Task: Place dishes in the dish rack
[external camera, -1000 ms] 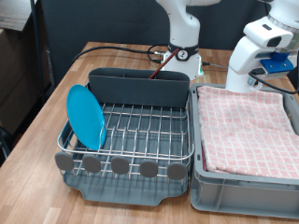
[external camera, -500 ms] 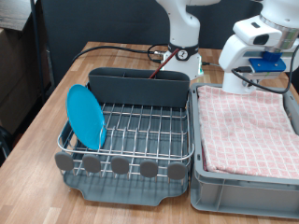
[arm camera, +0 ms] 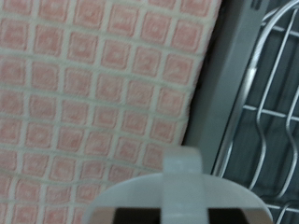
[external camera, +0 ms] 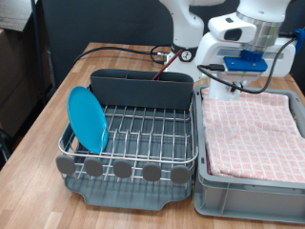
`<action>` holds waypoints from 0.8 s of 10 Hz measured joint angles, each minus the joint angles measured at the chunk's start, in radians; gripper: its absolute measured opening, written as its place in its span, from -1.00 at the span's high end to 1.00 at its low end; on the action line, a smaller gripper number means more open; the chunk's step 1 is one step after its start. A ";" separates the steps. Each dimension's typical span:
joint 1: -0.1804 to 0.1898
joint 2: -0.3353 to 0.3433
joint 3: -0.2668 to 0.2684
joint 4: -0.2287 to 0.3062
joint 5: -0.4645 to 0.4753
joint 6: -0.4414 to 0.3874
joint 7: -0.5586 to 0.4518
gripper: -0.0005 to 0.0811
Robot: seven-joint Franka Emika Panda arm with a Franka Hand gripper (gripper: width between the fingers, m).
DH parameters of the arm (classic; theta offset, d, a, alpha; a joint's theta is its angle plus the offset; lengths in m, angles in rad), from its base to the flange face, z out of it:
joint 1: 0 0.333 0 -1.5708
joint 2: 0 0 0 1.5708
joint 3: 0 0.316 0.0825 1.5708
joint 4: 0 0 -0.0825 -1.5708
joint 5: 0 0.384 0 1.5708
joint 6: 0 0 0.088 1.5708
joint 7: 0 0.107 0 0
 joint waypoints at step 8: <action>-0.036 0.128 -0.050 0.153 0.014 0.074 -0.043 0.81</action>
